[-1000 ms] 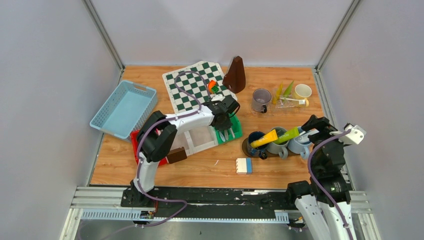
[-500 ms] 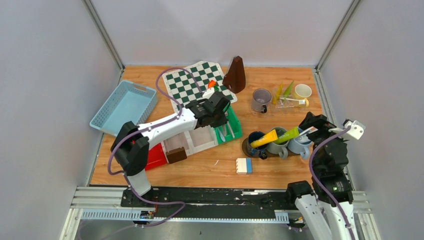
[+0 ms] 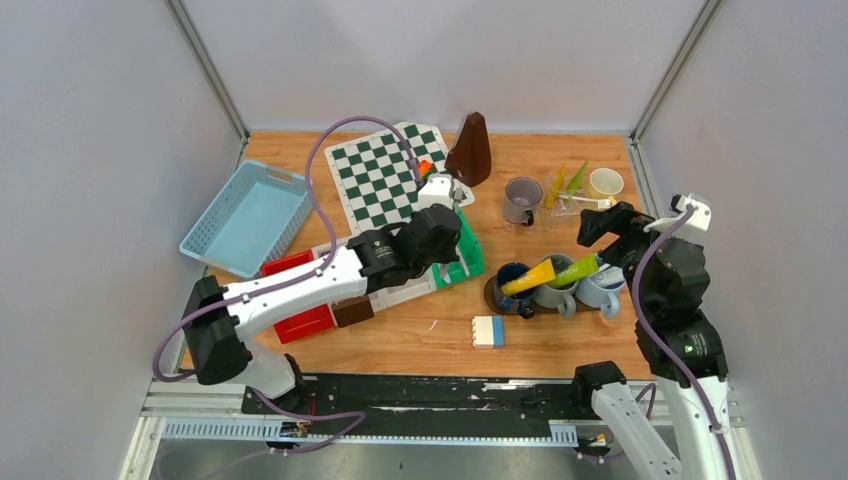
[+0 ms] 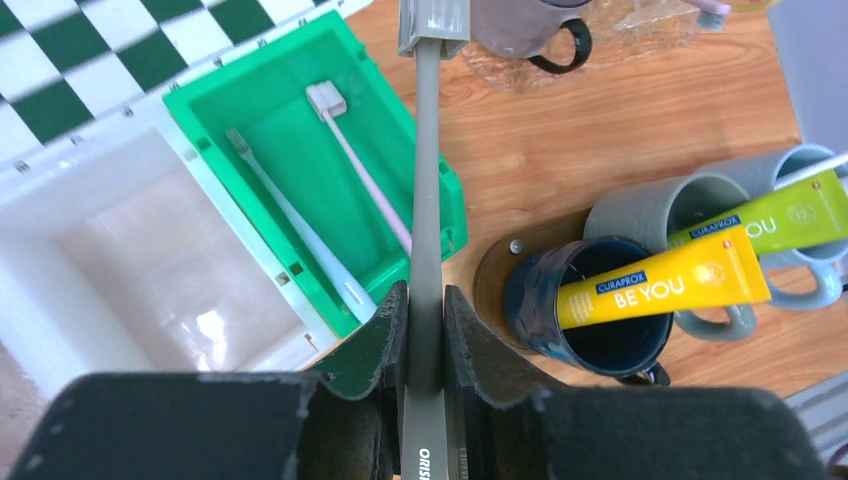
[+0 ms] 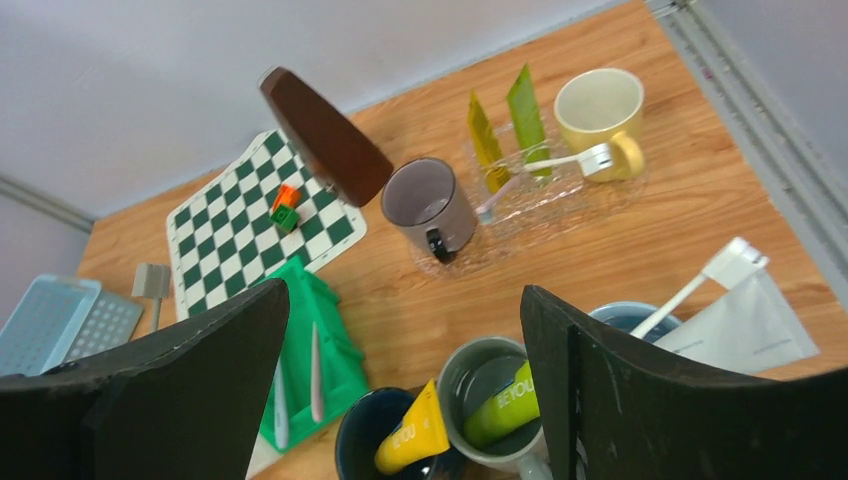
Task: Prepare toiletry sets of a toothbrush and toothpaste on the tray
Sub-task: Pick up the toothbrush from the storage box, then place the toothbrush in the cup.
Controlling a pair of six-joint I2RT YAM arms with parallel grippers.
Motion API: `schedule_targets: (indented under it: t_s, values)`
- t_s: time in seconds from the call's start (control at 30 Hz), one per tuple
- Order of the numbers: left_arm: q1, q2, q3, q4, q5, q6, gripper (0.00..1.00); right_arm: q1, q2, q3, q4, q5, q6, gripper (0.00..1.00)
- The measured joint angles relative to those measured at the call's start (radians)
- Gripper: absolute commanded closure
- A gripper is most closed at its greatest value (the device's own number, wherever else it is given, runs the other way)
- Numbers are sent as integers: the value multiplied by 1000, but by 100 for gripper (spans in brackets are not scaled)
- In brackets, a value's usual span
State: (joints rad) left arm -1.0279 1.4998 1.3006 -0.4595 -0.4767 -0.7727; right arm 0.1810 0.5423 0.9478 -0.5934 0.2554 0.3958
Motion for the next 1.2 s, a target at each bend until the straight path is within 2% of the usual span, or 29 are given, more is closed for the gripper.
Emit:
schedule_targets:
  t_s: [0.3, 0.43, 0.67, 0.9, 1.2]
  values:
    - [-128, -86, -87, 186, -158, 411, 100, 0, 102, 135, -106, -215, 102, 13]
    - [-204, -85, -112, 290, -222, 618, 100, 0, 117, 140, -116, -298, 172, 14]
    - [-293, -36, -116, 464, -303, 887, 100, 1, 132, 116, -100, -393, 298, 14]
    - [-339, 53, -116, 561, -355, 1059, 100, 1, 146, 84, -66, -450, 397, 19]
    - [-382, 105, -106, 615, -372, 1166, 100, 1, 171, 21, -31, -480, 474, 26]
